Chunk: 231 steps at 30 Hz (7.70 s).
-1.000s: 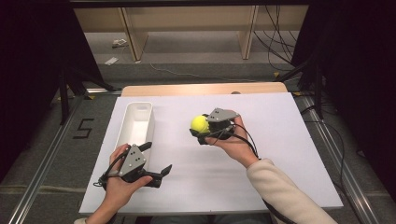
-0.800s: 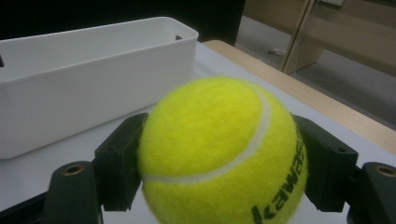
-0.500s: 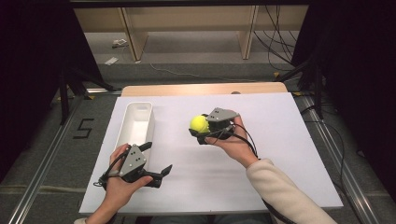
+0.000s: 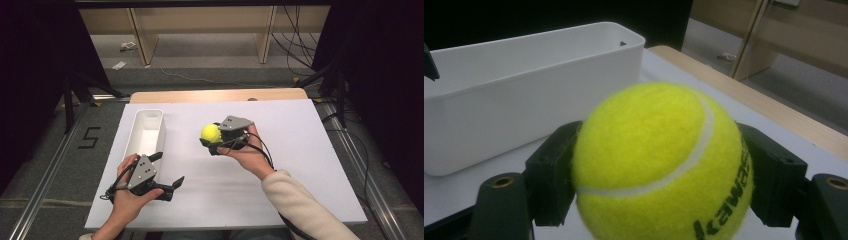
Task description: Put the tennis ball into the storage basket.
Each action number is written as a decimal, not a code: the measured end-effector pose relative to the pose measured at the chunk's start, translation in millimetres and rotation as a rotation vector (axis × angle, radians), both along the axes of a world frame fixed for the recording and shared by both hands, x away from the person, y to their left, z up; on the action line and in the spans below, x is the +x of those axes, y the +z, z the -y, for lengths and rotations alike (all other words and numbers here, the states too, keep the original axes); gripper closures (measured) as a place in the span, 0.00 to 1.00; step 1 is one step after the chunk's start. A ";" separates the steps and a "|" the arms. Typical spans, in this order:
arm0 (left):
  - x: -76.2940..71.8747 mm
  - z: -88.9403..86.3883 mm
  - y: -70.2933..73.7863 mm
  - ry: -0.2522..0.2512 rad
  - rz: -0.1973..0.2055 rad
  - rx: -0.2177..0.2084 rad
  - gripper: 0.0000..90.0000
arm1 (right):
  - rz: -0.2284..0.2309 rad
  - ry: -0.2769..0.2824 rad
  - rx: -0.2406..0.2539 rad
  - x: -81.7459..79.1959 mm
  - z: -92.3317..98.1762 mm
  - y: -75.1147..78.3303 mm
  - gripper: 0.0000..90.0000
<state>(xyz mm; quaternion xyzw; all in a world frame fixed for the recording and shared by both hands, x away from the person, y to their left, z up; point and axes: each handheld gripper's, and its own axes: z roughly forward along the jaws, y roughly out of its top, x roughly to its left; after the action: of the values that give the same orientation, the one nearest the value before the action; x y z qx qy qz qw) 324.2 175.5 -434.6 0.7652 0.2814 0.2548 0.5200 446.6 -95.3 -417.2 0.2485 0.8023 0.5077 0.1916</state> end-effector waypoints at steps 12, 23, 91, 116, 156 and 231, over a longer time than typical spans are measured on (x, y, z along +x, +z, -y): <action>-2.1 -1.1 0.1 0.004 0.000 0.003 0.00 | 0.005 0.007 -0.027 -0.2 -9.2 -0.3 0.30; -1.3 -0.4 0.1 -0.001 0.000 0.002 0.00 | 0.008 0.018 -0.023 -0.6 -17.0 0.9 0.30; 0.0 1.1 -1.3 -0.007 -0.006 0.010 0.00 | -0.014 0.056 -0.006 -0.3 -48.5 3.2 0.30; 0.2 1.4 -1.7 -0.007 -0.006 0.009 0.00 | -0.017 0.067 -0.006 -0.3 -56.6 1.5 0.30; 0.0 1.3 -1.9 -0.005 -0.011 0.008 0.00 | -0.019 0.079 -0.013 4.7 -70.8 3.7 0.30; -0.2 1.6 -1.2 -0.012 -0.004 0.011 0.00 | -0.028 0.104 -0.003 17.3 -105.8 11.1 0.30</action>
<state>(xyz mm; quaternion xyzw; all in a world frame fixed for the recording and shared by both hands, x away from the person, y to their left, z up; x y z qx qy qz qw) 324.0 173.9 -435.8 0.7704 0.2763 0.2514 0.5166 463.9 10.5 -406.1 0.2133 0.8175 0.5122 0.1542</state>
